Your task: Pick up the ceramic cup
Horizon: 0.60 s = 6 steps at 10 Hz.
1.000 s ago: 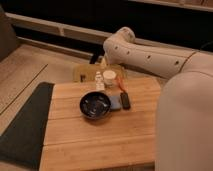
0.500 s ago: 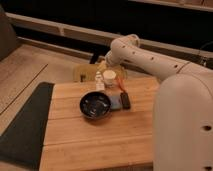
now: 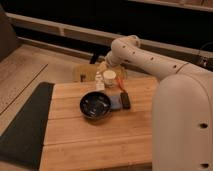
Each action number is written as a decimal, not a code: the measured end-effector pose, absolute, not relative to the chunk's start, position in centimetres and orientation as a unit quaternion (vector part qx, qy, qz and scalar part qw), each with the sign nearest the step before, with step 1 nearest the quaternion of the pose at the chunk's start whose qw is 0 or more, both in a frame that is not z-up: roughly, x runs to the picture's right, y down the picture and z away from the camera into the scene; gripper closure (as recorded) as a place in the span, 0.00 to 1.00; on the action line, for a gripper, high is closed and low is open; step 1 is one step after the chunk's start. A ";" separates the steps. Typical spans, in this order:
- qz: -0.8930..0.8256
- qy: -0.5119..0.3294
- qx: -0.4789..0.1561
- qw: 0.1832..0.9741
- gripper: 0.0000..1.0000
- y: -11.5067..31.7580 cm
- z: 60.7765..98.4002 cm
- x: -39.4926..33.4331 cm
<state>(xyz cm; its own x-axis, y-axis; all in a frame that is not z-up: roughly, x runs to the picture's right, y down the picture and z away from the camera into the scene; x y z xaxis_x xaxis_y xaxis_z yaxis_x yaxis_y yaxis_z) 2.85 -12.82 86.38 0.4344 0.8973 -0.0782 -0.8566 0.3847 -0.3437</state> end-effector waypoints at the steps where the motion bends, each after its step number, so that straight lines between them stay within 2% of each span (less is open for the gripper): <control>1: 0.529 -0.048 -0.167 0.831 0.35 -12.8 87.0 3.4; 6: 0.531 -0.014 -0.212 0.820 0.35 -10.2 91.6 2.0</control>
<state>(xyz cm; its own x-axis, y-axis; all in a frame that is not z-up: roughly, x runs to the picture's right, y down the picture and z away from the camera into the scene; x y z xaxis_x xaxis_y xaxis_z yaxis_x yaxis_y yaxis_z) 1.96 -10.23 91.62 0.4361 0.8769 -0.2022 -0.8650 0.3465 -0.3628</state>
